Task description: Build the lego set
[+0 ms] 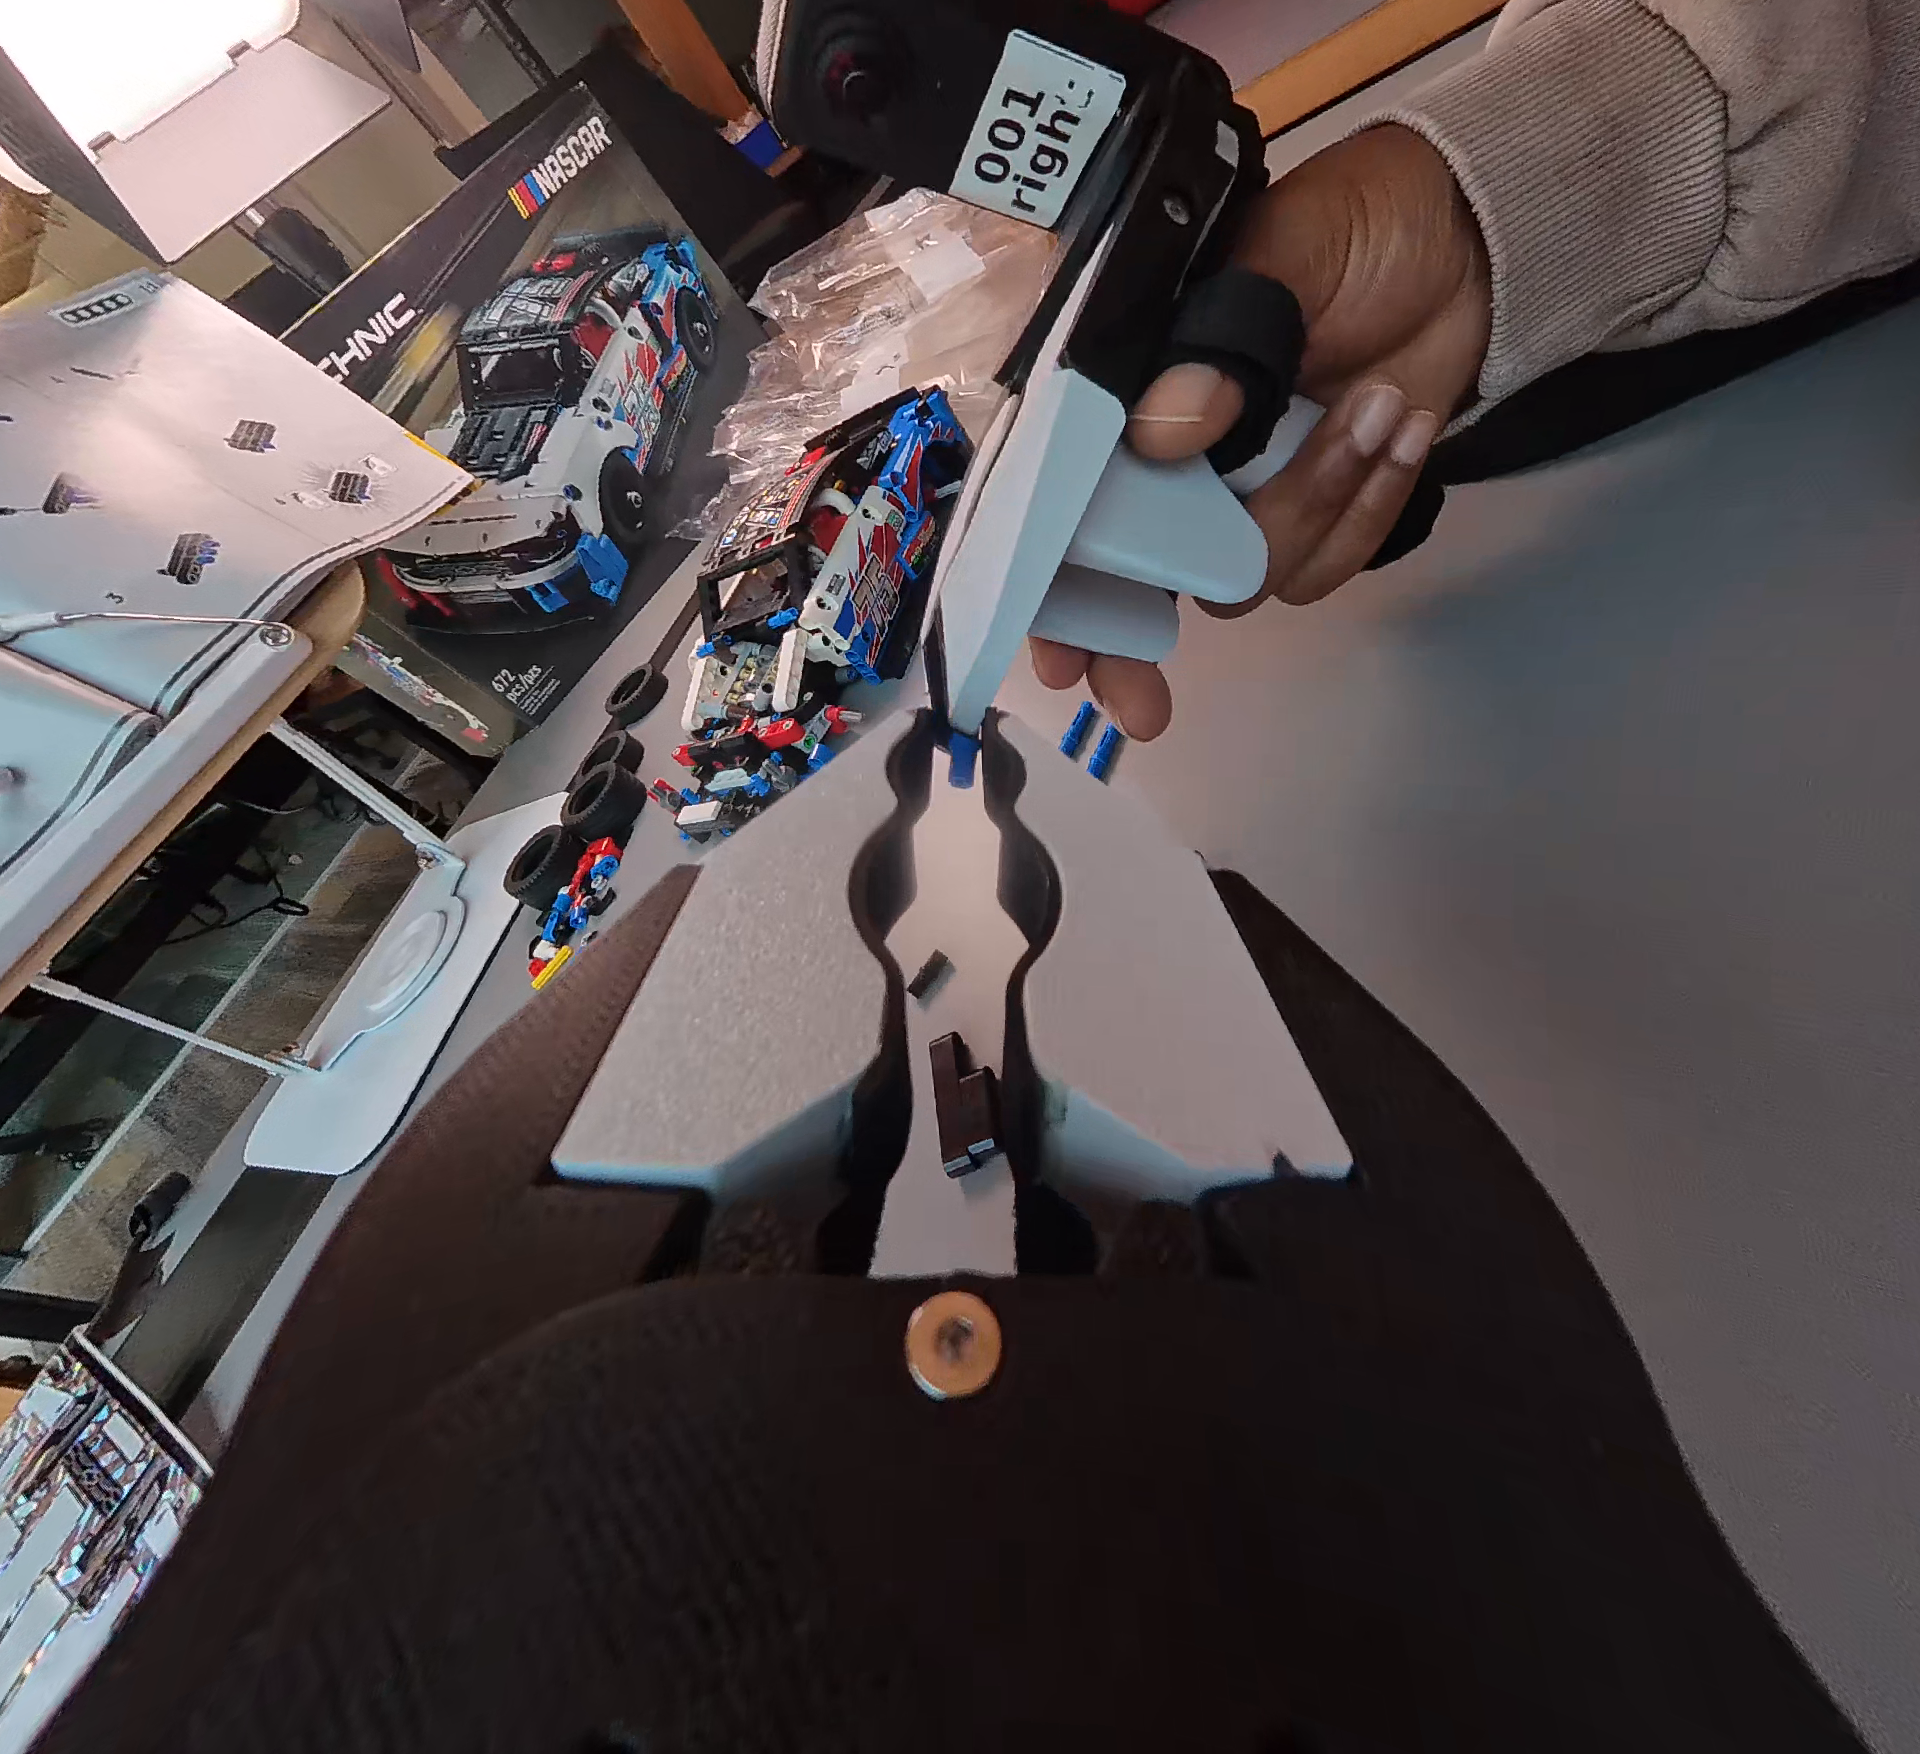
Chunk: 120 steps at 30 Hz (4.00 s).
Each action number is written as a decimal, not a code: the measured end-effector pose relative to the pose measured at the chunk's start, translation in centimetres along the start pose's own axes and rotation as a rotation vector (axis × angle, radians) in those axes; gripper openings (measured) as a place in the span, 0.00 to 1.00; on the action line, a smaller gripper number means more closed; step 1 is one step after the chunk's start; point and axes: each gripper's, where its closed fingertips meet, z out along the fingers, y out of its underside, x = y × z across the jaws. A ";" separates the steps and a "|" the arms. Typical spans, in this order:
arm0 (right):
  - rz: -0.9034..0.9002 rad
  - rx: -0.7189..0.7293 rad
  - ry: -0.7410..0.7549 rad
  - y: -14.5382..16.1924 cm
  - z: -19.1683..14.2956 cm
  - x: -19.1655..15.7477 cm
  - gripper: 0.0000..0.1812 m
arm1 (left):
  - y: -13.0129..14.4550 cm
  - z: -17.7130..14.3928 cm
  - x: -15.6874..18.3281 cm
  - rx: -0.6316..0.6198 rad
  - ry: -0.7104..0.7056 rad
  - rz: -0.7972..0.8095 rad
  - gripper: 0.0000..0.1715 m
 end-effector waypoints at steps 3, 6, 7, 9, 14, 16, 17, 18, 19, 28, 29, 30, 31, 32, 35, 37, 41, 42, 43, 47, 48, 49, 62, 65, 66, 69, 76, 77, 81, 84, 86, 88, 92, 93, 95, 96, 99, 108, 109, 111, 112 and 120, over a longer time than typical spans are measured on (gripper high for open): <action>0.025 -0.005 -0.005 0.3 0.0 0.1 0.02 | 0.3 0.1 0.2 -0.017 0.002 0.032 0.04; 0.063 -0.027 -0.005 0.7 0.0 0.4 0.01 | 0.7 0.2 0.4 -0.030 0.012 0.046 0.04; 0.086 -0.028 -0.011 0.8 0.0 0.5 0.01 | 0.8 0.2 0.4 -0.033 0.012 0.051 0.04; 0.137 -0.024 -0.025 0.8 -0.2 0.6 0.01 | 1.0 0.1 0.2 -0.036 0.001 0.068 0.05; 0.196 -0.010 -0.049 0.7 -0.5 0.7 0.01 | 1.1 0.1 0.4 -0.041 0.011 0.080 0.02; 0.201 -0.012 -0.052 0.7 -0.5 0.6 0.01 | 1.1 0.1 0.5 -0.042 0.015 0.079 0.02; 0.196 -0.009 -0.053 0.7 -0.5 0.6 0.01 | 1.0 0.0 0.5 -0.039 0.019 0.071 0.02; 0.186 -0.006 -0.055 0.6 -0.5 0.5 0.01 | 1.0 0.0 0.5 -0.035 0.029 0.051 0.02; 0.167 -0.005 -0.054 0.6 -0.5 0.5 0.01 | 0.9 0.0 0.5 -0.029 0.040 0.019 0.02; -0.121 -0.043 0.031 0.6 -0.6 0.1 0.01 | 0.6 -0.2 0.5 0.014 0.103 -0.125 0.02; -0.125 -0.050 0.030 0.7 -0.6 0.1 0.02 | 0.6 -0.2 0.6 0.015 0.109 -0.133 0.02; -0.131 -0.053 0.030 0.7 -0.6 0.1 0.02 | 0.6 -0.2 0.6 0.016 0.111 -0.136 0.01; -0.140 -0.054 0.030 0.7 -0.6 0.0 0.03 | 0.6 -0.2 0.6 0.014 0.113 -0.136 0.02; -0.150 -0.056 0.035 0.7 -0.6 0.0 0.03 | 0.6 -0.3 0.6 0.014 0.113 -0.136 0.02; -0.164 -0.058 0.042 0.8 -0.7 0.2 0.02 | 0.6 -0.3 0.7 0.012 0.121 -0.139 0.01; -0.162 -0.055 0.040 0.8 -0.7 0.1 0.02 | 0.7 -0.3 0.8 0.008 0.125 -0.137 0.01; -0.164 -0.058 0.036 0.9 -0.7 0.1 0.01 | 0.8 -0.2 0.8 0.001 0.129 -0.135 0.01; -0.167 -0.061 0.036 0.9 -0.7 0.1 0.01 | 0.9 -0.2 0.9 -0.003 0.130 -0.129 0.01; -0.171 -0.064 0.037 0.9 -0.7 0.1 0.01 | 0.9 -0.2 0.9 -0.007 0.130 -0.126 0.01; -0.182 -0.072 0.040 1.1 -0.6 0.1 0.01 | 1.0 -0.2 1.1 -0.011 0.141 -0.133 0.01; -0.188 -0.075 0.042 1.1 -0.6 0.1 0.01 | 1.0 -0.2 1.1 -0.012 0.145 -0.136 0.01; -0.195 -0.078 0.044 1.1 -0.6 0.1 0.01 | 1.0 -0.2 1.2 -0.014 0.147 -0.137 0.01; -0.231 -0.101 0.054 1.6 -0.6 0.2 0.02 | 1.3 -0.1 1.5 -0.031 0.165 -0.132 0.02; -0.235 -0.109 0.057 1.7 -0.6 0.2 0.01 | 1.4 0.0 1.6 -0.035 0.169 -0.134 0.01; -0.243 -0.114 0.061 1.7 -0.6 0.3 0.01 | 1.4 0.0 1.6 -0.035 0.171 -0.140 0.01; -0.270 -0.133 0.081 1.8 -0.6 0.5 0.01 | 1.6 0.1 1.6 -0.032 0.179 -0.190 0.02; -0.343 -0.311 0.200 2.2 -2.5 3.0 0.01 | 5.6 0.4 3.6 -0.264 0.353 -0.438 0.20; -0.375 -0.362 0.225 2.3 -3.0 3.4 0.01 | 6.5 0.3 4.2 -0.321 0.381 -0.458 0.20; -0.458 -0.612 0.222 3.4 -4.3 3.7 0.01 | 8.4 0.3 5.7 -0.451 0.422 -0.451 0.21; -0.489 -0.727 0.198 3.7 -4.0 3.3 0.01 | 8.4 0.5 5.8 -0.453 0.404 -0.413 0.18; -0.476 -0.772 0.171 4.2 -3.3 3.2 0.01 | 8.4 0.6 5.7 -0.444 0.389 -0.397 0.16; -0.495 -0.831 0.153 5.0 -2.9 3.3 0.01 | 8.4 0.6 5.7 -0.438 0.391 -0.392 0.14; -0.526 -0.919 0.125 6.4 -2.2 3.3 0.01 | 8.1 0.6 6.1 -0.422 0.413 -0.388 0.14; -0.526 -0.939 0.124 6.6 -2.1 3.3 0.01 | 8.0 0.7 6.2 -0.417 0.421 -0.393 0.14; -0.535 -0.979 0.128 7.1 -2.1 3.5 0.01 | 8.0 0.9 6.2 -0.416 0.413 -0.381 0.13; -0.539 -0.999 0.129 7.3 -2.1 3.6 0.01 | 8.0 1.0 6.2 -0.414 0.411 -0.376 0.13; -0.539 -1.022 0.125 7.9 -1.8 3.7 0.01 | 7.9 1.2 6.3 -0.412 0.404 -0.368 0.11; -0.579 -1.094 0.159 8.6 -1.7 4.3 0.01 | 8.0 1.3 6.0 -0.412 0.376 -0.349 0.04; -0.585 -1.104 0.161 8.6 -1.6 4.3 0.01 | 8.0 1.3 6.0 -0.409 0.378 -0.349 0.04; -0.603 -1.123 0.170 8.5 -1.6 4.4 0.01 | 8.0 1.3 6.0 -0.403 0.380 -0.345 0.04; -0.611 -1.132 0.170 8.5 -1.6 4.4 0.01 | 8.0 1.3 6.0 -0.401 0.381 -0.343 0.03; -0.630 -1.179 0.153 8.5 -1.6 4.5 0.01 | 8.0 1.4 6.0 -0.383 0.389 -0.318 0.03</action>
